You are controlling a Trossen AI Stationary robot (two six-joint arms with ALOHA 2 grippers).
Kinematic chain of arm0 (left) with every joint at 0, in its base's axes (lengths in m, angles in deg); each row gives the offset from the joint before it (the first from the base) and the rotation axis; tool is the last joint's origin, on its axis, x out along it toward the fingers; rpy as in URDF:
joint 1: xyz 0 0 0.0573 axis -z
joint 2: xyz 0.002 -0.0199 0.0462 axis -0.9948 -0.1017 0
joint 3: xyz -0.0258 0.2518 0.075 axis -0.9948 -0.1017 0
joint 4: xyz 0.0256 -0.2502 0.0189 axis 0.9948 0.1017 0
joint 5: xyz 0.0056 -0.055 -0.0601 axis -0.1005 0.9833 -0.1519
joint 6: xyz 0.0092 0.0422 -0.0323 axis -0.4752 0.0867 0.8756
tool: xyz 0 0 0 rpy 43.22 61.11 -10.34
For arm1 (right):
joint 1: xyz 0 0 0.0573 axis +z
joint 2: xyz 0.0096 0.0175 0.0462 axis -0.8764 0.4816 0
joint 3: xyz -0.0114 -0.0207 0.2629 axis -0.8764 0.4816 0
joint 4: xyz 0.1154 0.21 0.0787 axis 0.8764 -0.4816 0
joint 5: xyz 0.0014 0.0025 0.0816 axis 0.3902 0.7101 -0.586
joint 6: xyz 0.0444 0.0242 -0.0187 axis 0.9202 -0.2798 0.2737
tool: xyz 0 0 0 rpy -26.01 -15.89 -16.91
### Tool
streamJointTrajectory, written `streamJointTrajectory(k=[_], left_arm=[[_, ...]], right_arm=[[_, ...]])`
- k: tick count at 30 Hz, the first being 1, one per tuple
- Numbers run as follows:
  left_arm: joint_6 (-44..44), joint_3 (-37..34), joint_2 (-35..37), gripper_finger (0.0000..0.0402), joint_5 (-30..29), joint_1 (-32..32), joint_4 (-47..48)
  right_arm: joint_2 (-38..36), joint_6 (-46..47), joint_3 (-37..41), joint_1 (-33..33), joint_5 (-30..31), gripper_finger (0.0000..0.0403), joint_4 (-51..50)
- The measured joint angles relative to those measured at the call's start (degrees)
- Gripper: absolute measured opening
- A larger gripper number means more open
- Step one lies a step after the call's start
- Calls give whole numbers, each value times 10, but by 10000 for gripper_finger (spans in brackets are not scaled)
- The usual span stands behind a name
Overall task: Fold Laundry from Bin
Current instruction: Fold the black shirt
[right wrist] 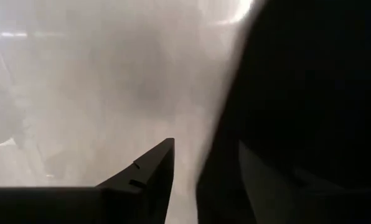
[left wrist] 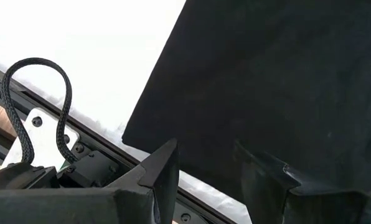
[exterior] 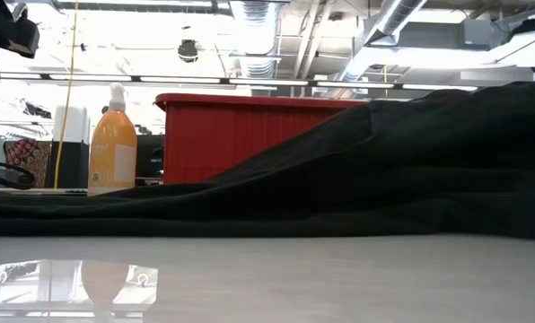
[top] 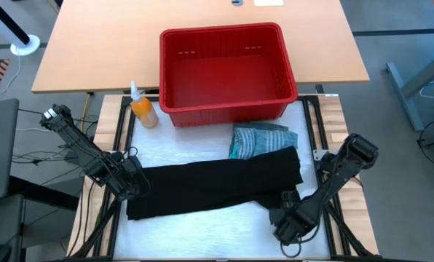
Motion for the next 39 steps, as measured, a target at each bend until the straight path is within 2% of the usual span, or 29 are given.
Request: streamJointTrajectory(k=[5,8,12,14,15,18,21,24,28,32,39], left_arm=[[2,0,0,142,0,0,-1],[15,0,0,142,0,0,-1],[25,0,0,142,1,0,-2],[26,0,0,142,8,0,-3],[26,0,0,142,11,0,-4],[25,0,0,142,14,0,-5],[15,0,0,142,15,0,-5],[14,0,0,142,15,0,-5],[13,0,0,142,14,0,-5],[13,0,0,142,14,0,-5],[13,0,0,142,15,0,-5]], right_arm=[[-8,20,40,-2,12,181,38],[-7,29,56,-1,17,157,51],[-8,46,64,-10,22,75,22],[-18,27,59,-19,9,27,-3],[-25,14,53,-24,-6,18,-17],[-72,-24,9,-39,-43,28,-51],[-126,-63,-36,-55,-50,32,-113],[-188,-93,-75,-92,-61,20,-121],[-246,-112,-79,-164,-61,17,-142],[-261,-191,-80,-246,-61,18,-158],[-238,-371,-80,-371,-62,21,-160]])
